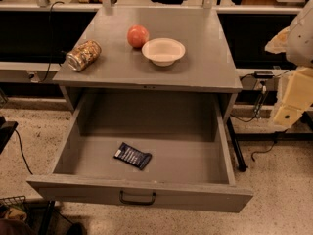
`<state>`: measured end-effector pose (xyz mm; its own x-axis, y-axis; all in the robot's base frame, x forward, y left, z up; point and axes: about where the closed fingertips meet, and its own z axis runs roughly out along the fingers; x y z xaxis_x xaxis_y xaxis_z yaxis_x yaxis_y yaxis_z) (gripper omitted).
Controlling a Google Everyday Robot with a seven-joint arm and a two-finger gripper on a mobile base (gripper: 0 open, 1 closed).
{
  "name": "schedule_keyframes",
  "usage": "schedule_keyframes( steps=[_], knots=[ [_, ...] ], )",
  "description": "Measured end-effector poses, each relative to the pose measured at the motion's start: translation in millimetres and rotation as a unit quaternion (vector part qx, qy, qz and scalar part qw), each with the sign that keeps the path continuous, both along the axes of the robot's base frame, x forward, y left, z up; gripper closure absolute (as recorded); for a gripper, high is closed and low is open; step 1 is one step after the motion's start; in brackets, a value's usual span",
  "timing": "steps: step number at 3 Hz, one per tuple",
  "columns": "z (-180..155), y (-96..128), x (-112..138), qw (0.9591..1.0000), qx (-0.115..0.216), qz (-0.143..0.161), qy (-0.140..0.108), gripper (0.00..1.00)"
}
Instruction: Pick rxbar blueberry from top drawer and place on counter
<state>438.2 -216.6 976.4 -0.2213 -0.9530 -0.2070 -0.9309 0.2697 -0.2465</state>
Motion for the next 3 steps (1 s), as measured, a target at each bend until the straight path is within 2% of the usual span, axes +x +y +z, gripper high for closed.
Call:
schedule_keyframes(
  steps=[1, 2, 3],
  knots=[
    [0, 0, 0, 1.0, 0.0, 0.0, 0.0, 0.0],
    [-58, 43, 25, 0.9974, 0.043, 0.048, 0.03, 0.0],
    [-117, 118, 30, 0.988, 0.072, 0.129, 0.045, 0.0]
  ],
)
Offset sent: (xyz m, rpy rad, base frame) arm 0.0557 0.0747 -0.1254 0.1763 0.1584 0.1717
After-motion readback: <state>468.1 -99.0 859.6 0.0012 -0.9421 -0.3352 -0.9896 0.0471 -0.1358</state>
